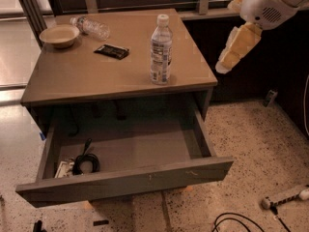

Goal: Place blue plastic bottle into top drawer

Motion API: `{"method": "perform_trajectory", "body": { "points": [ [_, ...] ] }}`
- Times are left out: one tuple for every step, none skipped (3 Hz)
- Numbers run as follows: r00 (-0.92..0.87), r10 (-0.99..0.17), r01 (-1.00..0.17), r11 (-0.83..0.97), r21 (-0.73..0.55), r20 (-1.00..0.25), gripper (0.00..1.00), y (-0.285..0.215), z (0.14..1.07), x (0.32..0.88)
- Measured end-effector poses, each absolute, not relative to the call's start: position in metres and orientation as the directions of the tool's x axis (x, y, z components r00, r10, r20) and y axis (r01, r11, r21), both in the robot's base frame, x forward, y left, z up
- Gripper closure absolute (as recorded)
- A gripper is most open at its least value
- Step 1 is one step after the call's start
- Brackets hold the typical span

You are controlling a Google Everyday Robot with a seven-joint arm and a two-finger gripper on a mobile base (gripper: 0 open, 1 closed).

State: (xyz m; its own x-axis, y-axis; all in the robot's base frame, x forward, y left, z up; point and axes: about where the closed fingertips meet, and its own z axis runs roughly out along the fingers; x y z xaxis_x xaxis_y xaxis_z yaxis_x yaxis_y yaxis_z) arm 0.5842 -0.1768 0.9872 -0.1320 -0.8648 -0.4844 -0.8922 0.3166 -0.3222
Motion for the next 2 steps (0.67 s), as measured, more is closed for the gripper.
{"method": "perform_trajectory", "body": {
  "points": [
    [-0.096, -0.804, -0.891, 0.332, -0.309, -0.587, 0.00, -0.1472, 0.9932, 0.6312],
    [-0.096, -0.804, -0.891, 0.332, -0.309, -0.587, 0.00, -0.1471, 0.9932, 0.6312]
  ]
}}
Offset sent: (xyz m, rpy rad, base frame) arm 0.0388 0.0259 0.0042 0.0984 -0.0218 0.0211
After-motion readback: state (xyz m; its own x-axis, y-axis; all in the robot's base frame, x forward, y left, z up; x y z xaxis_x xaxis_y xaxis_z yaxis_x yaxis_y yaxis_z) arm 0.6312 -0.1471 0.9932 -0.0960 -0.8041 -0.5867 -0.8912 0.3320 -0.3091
